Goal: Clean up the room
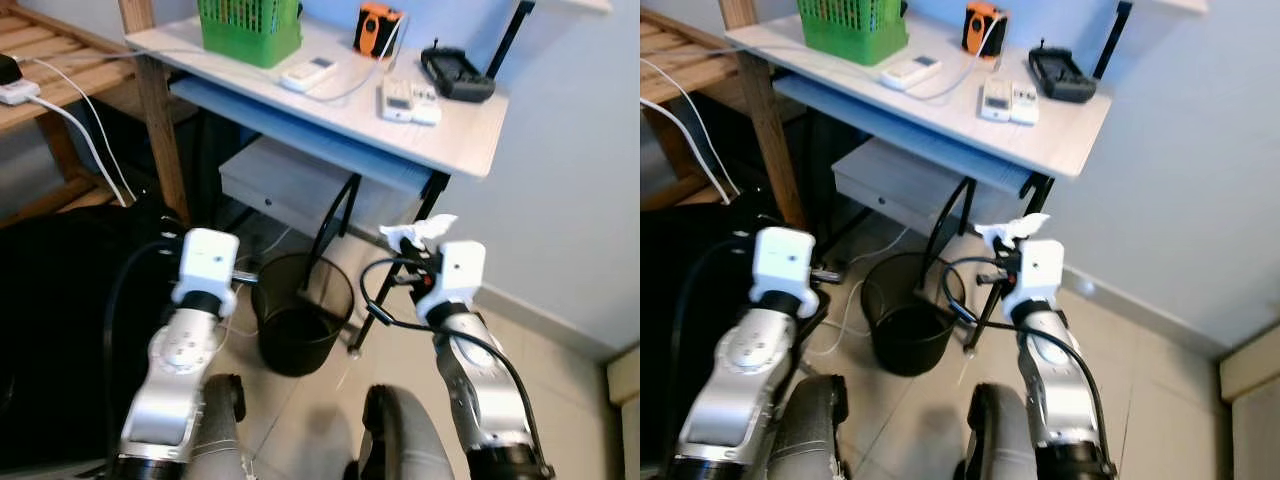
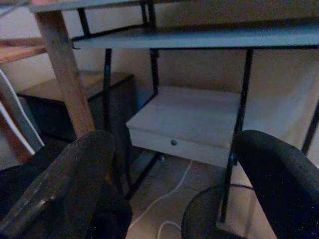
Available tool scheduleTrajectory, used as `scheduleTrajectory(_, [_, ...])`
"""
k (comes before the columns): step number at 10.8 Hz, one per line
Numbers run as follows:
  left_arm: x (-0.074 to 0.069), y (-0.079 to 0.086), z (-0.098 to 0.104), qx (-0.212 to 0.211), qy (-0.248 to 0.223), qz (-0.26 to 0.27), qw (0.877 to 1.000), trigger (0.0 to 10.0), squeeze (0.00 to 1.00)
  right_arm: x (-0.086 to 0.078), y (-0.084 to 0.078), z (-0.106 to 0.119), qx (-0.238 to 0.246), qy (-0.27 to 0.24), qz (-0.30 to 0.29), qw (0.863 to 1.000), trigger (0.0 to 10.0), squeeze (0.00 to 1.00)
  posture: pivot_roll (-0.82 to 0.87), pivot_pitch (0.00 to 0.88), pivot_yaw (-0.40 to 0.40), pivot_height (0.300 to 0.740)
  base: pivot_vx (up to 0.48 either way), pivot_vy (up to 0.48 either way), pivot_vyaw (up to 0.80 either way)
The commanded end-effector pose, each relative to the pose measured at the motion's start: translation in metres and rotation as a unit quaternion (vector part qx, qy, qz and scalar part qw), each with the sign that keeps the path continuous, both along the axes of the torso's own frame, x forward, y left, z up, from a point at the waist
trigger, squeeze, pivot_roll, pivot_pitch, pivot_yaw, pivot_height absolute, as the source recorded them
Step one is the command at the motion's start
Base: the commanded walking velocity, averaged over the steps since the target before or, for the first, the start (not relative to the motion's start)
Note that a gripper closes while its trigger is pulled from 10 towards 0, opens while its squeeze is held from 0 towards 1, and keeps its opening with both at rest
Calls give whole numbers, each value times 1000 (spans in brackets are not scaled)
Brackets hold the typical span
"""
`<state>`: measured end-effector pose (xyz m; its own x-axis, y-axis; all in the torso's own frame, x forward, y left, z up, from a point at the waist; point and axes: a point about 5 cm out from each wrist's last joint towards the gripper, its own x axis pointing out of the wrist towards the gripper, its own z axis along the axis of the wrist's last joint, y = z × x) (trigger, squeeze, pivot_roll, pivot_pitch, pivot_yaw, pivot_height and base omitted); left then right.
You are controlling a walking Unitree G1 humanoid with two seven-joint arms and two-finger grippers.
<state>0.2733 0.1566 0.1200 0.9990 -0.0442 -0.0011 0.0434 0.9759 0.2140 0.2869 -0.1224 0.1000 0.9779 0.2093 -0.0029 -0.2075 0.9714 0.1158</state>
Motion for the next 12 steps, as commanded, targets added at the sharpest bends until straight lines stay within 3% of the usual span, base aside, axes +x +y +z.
scheduleTrajectory(1, [0,-9,0,-11,-4,-13,1000,10000,0,2,-3,0,4,7,-1,1000,10000,0,151,0,-102,578,0,-371,0])
scheduleTrajectory(4, [1,-12,-3,-9,-4,-20,1000,10000,0,8,8,0,-8,8,38,999,10000,0,164,0,-112,578,0,0,460])
scheduleTrajectory(8, [4,-17,-4,-5,-8,-30,1000,10000,0,10,10,-3,-11,13,42,999,10000,0,165,0,-110,578,0,0,641])
scheduleTrajectory(12, [7,-17,-8,6,5,-45,999,10000,0,16,6,-2,-22,7,25,999,10000,0,162,0,-106,578,0,0,0])
